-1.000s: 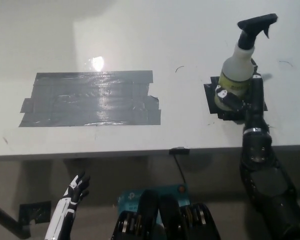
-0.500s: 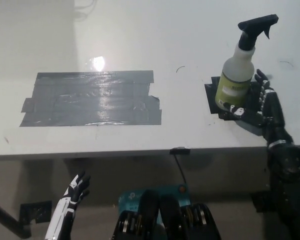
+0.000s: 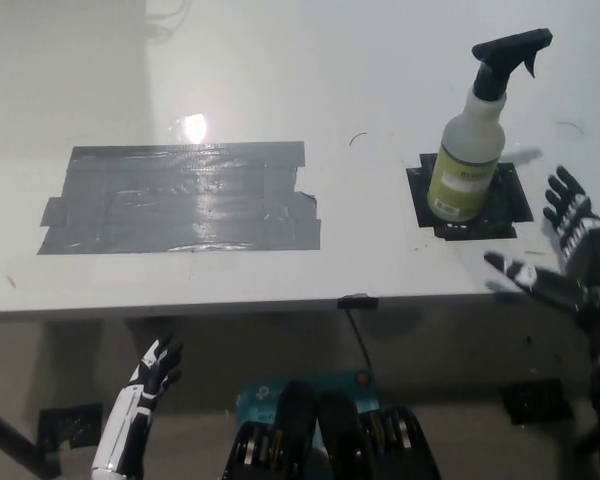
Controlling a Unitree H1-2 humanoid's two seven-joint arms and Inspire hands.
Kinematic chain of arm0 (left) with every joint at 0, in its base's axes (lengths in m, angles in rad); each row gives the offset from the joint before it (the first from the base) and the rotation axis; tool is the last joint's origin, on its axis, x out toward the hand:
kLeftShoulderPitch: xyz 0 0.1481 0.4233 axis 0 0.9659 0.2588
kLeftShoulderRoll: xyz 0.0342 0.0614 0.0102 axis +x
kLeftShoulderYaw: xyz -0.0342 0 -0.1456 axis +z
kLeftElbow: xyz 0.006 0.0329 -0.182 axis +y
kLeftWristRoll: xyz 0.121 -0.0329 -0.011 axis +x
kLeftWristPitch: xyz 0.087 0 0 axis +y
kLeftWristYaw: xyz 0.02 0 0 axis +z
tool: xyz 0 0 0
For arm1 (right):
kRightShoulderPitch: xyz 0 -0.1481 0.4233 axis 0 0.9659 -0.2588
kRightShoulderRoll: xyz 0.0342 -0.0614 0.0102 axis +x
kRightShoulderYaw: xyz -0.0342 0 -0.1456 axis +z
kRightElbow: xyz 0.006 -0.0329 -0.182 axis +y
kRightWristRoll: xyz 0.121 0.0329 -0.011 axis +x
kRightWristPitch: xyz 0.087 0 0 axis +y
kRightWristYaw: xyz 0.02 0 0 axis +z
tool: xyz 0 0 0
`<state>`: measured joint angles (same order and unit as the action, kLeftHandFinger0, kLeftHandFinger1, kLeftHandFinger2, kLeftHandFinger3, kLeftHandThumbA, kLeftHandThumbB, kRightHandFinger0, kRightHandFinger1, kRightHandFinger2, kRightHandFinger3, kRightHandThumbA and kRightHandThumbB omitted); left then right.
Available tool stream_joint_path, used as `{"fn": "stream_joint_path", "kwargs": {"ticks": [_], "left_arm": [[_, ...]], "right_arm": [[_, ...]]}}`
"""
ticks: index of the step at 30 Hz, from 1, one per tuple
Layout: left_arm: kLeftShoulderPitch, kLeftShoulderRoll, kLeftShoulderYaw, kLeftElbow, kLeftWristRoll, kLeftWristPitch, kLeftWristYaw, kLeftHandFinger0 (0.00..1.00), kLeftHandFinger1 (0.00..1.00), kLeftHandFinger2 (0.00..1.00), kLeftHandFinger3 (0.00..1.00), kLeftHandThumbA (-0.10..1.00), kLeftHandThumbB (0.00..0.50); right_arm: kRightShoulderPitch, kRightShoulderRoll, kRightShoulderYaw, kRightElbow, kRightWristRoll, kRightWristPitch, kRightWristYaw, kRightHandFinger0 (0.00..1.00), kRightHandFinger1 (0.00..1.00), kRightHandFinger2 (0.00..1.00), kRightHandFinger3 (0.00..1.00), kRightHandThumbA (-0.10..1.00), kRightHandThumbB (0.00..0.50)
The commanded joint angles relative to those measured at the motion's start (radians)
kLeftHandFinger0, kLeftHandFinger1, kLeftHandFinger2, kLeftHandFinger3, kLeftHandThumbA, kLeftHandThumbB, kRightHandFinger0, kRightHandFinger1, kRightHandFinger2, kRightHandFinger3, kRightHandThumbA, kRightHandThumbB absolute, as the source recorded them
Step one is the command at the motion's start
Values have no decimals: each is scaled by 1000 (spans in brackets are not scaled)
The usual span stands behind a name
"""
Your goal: A person hands a spray bottle to the robot which it grabs with its right hand and places on the black spot infront of it on the table
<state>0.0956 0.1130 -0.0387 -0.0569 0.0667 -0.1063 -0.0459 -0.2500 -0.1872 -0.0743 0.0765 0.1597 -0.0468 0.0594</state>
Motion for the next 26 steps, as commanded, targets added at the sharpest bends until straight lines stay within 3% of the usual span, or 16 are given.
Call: {"fn": "stream_joint_path", "kwargs": {"ticks": [1, 6, 9, 10, 11, 14, 20, 23, 26], "left_arm": [[-16, 18, 5, -10, -24, -29, -23, 1000, 1000, 1000, 1000, 1000, 21], [-7, 18, 3, -14, -26, -27, -25, 1000, 1000, 1000, 1000, 1000, 21], [0, 17, 1, -14, -21, -38, -23, 1000, 1000, 1000, 1000, 1000, 18], [13, 15, -4, -15, -4, -49, -16, 1000, 1000, 1000, 1000, 1000, 35], [21, 15, -7, -14, 11, -60, -10, 1000, 1000, 1000, 1000, 1000, 40], [27, 14, -13, -7, 33, -80, -5, 1000, 1000, 1000, 1000, 1000, 50], [32, 8, -13, -8, 24, -75, -8, 1000, 1000, 1000, 1000, 1000, 83], [34, 9, -13, -8, 27, -78, -8, 1000, 1000, 1000, 1000, 1000, 73], [33, 11, -14, -8, 35, -77, -6, 1000, 1000, 1000, 1000, 1000, 86]], "right_arm": [[282, 53, 88, -556, 130, 38, 48, 1000, 1000, 1000, 1000, 1000, 500], [380, 90, 152, -523, 26, -34, 52, 1000, 1000, 1000, 1000, 1000, 500], [385, 79, 176, -423, -52, -88, 64, 1000, 1000, 1000, 1000, 1000, 476], [389, 71, 182, -376, -63, -118, 69, 1000, 1000, 1000, 1000, 1000, 438], [388, 64, 187, -339, -76, -138, 70, 1000, 1000, 1000, 1000, 1000, 445], [387, 49, 191, -292, -89, -147, 73, 1000, 1000, 1000, 1000, 1000, 466], [397, 38, 196, -242, -124, -152, 71, 1000, 1000, 1000, 1000, 1000, 386], [395, 32, 196, -220, -132, -169, 72, 1000, 1000, 1000, 1000, 1000, 361], [392, 31, 193, -211, -134, -166, 72, 1000, 1000, 1000, 1000, 1000, 383]]}}
